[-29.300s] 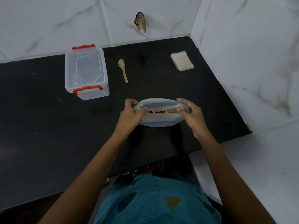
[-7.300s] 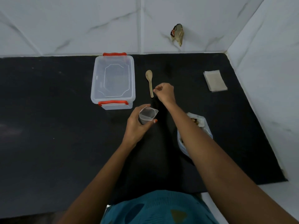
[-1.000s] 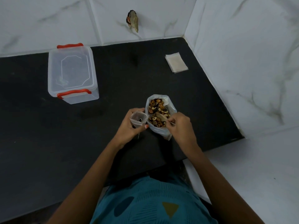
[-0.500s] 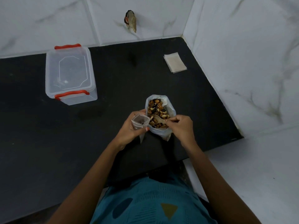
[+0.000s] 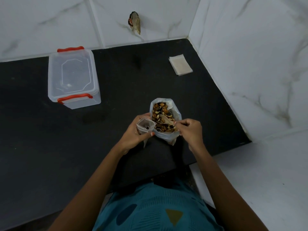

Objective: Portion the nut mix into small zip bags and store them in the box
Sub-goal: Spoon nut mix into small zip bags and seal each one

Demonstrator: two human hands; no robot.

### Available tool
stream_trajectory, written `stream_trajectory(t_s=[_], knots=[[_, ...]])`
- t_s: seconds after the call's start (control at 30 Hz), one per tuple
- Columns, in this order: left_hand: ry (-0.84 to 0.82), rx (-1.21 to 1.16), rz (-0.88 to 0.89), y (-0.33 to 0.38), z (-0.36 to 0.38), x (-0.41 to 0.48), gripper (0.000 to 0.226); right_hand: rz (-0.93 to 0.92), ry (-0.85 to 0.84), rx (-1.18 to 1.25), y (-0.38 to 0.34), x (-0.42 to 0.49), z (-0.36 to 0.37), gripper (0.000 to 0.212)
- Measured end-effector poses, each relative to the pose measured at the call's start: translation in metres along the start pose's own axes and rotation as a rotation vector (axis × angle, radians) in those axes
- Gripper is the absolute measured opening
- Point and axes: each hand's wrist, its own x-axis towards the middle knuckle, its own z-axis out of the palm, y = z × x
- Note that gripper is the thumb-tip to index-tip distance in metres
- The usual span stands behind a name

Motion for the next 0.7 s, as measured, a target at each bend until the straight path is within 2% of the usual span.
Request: stream_trajectory(t_s=[0.3, 0.7], knots=[[0.006, 0.048, 0.001, -0.001, -0.002, -0.001, 0.057, 0.006, -0.024, -0.049, -0.003, 0.0, -0.009, 0.003], [0.068, 0.175, 0.041, 0.005, -0.005, 0.0, 0.056, 0.086, -0.078, 0.062, -0.014, -0.008, -0.018, 0.006]])
